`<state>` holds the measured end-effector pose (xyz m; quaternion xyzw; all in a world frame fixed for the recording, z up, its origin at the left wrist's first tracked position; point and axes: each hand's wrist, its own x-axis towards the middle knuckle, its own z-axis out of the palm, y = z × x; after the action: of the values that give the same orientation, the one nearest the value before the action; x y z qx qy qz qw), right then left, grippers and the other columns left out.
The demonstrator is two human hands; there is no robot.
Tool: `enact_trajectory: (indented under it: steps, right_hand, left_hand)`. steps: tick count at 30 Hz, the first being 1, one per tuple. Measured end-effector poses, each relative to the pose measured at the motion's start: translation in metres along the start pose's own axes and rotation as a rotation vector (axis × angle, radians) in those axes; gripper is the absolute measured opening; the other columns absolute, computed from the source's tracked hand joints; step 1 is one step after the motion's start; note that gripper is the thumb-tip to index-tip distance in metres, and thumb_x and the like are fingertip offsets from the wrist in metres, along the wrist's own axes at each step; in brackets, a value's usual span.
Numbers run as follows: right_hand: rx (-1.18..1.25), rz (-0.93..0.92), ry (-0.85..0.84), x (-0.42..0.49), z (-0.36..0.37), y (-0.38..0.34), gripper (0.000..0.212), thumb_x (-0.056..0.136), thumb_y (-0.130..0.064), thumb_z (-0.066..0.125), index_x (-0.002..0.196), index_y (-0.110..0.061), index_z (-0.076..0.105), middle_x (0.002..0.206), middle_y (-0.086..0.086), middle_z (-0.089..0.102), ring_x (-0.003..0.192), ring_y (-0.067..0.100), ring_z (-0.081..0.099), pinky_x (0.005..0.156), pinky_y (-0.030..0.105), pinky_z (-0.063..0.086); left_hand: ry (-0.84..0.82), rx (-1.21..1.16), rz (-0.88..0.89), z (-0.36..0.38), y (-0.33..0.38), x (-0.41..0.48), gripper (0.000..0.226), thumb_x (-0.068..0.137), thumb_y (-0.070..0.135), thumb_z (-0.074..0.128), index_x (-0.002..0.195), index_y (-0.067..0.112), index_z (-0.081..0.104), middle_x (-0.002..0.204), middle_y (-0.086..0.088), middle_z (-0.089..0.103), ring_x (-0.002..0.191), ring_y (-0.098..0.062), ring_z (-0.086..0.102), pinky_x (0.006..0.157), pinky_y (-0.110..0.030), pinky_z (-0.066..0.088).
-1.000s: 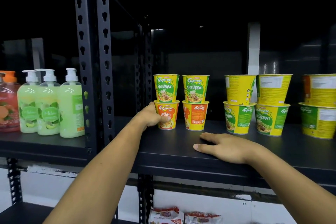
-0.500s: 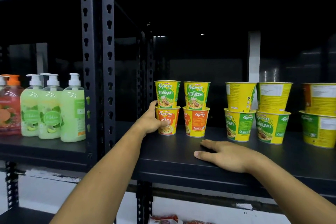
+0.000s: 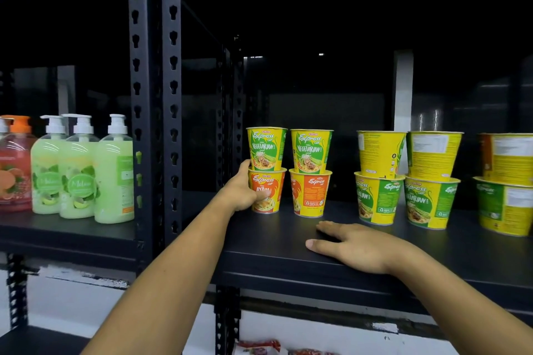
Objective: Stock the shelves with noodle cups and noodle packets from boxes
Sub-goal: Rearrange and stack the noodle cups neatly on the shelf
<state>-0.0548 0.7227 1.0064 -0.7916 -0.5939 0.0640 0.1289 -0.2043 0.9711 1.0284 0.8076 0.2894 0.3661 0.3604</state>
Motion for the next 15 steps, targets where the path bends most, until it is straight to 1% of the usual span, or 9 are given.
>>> enact_trajectory:
  steps: [5, 7, 9, 11, 13, 14, 15]
  right_hand:
    - [0.007, 0.000, 0.002, 0.001, 0.001, 0.001, 0.082, 0.092, -0.080, 0.038, 0.161, -0.037, 0.027, 0.169, -0.014, 0.019, 0.154, 0.014, 0.023, 0.121, 0.033, 0.021]
    - [0.011, 0.001, 0.001, 0.001, 0.000, 0.000, 0.082, 0.092, -0.080, 0.038, 0.160, -0.037, 0.028, 0.169, -0.013, 0.020, 0.154, 0.014, 0.023, 0.121, 0.034, 0.021]
    - [0.017, 0.006, -0.003, 0.000, -0.001, -0.001, 0.081, 0.092, -0.079, 0.039, 0.160, -0.037, 0.028, 0.169, -0.012, 0.020, 0.154, 0.015, 0.023, 0.121, 0.034, 0.021]
    - [0.018, 0.012, -0.006, -0.001, -0.001, -0.001, 0.080, 0.093, -0.079, 0.039, 0.160, -0.037, 0.028, 0.169, -0.011, 0.022, 0.154, 0.016, 0.024, 0.120, 0.035, 0.022]
    - [0.016, 0.014, -0.004, -0.002, -0.001, -0.002, 0.080, 0.093, -0.078, 0.038, 0.160, -0.037, 0.028, 0.168, -0.010, 0.023, 0.153, 0.017, 0.026, 0.119, 0.034, 0.024]
    - [0.017, 0.014, -0.002, -0.002, -0.001, -0.001, 0.079, 0.093, -0.078, 0.038, 0.160, -0.037, 0.028, 0.168, -0.010, 0.024, 0.153, 0.017, 0.026, 0.119, 0.034, 0.024]
    - [0.020, 0.013, 0.004, -0.002, 0.000, -0.001, 0.079, 0.093, -0.078, 0.039, 0.160, -0.037, 0.029, 0.168, -0.010, 0.024, 0.153, 0.016, 0.027, 0.118, 0.034, 0.024]
  left_hand:
    - [0.005, 0.045, -0.011, 0.000, -0.001, 0.000, 0.101, 0.086, 0.021, 0.084, 0.161, 0.032, 0.017, 0.139, 0.001, 0.059, 0.124, -0.021, 0.059, 0.109, -0.049, 0.048]
    - [0.007, 0.062, -0.036, 0.001, -0.002, -0.001, 0.111, 0.086, 0.027, 0.084, 0.163, 0.029, 0.005, 0.145, -0.001, 0.057, 0.127, -0.022, 0.058, 0.112, -0.048, 0.046]
    - [0.001, 0.100, -0.068, 0.001, 0.000, -0.005, 0.117, 0.088, 0.033, 0.082, 0.164, 0.024, -0.007, 0.150, -0.004, 0.054, 0.133, -0.023, 0.055, 0.113, -0.044, 0.043]
    - [-0.001, 0.185, -0.092, 0.001, 0.003, -0.012, 0.118, 0.090, 0.039, 0.078, 0.164, 0.019, -0.012, 0.154, -0.006, 0.049, 0.139, -0.025, 0.050, 0.113, -0.042, 0.040]
    - [0.006, 0.287, -0.111, 0.000, 0.005, -0.020, 0.112, 0.092, 0.044, 0.075, 0.164, 0.015, -0.007, 0.155, -0.007, 0.048, 0.140, -0.027, 0.048, 0.111, -0.040, 0.040]
    - [0.008, 0.335, -0.106, -0.001, 0.006, -0.025, 0.106, 0.092, 0.046, 0.074, 0.165, 0.014, 0.002, 0.153, -0.007, 0.051, 0.138, -0.026, 0.050, 0.110, -0.039, 0.042]
    - [0.005, 0.380, -0.093, -0.001, 0.007, -0.031, 0.096, 0.092, 0.047, 0.073, 0.162, 0.015, 0.016, 0.150, -0.006, 0.054, 0.135, -0.025, 0.053, 0.107, -0.038, 0.045]
